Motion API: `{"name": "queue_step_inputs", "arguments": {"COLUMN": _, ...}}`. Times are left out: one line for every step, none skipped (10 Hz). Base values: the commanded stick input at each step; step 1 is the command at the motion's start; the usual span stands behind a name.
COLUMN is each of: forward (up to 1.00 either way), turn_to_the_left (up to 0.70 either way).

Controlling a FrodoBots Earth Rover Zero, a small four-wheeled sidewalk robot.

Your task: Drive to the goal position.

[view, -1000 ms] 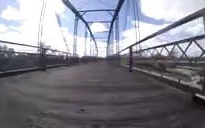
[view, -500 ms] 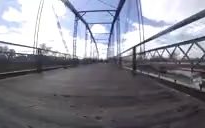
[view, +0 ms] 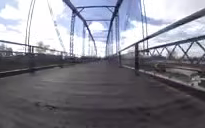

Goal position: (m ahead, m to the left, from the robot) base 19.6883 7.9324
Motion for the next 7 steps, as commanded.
{"name": "queue_step_inputs", "arguments": {"forward": 1.00, "turn_to_the_left": 0.00}}
{"name": "queue_step_inputs", "arguments": {"forward": 1.00, "turn_to_the_left": 0.00}}
{"name": "queue_step_inputs", "arguments": {"forward": 1.00, "turn_to_the_left": 0.00}}
{"name": "queue_step_inputs", "arguments": {"forward": 1.00, "turn_to_the_left": -0.16}}
{"name": "queue_step_inputs", "arguments": {"forward": 1.00, "turn_to_the_left": -0.11}}
{"name": "queue_step_inputs", "arguments": {"forward": 1.00, "turn_to_the_left": 0.00}}
{"name": "queue_step_inputs", "arguments": {"forward": 1.00, "turn_to_the_left": 0.00}}
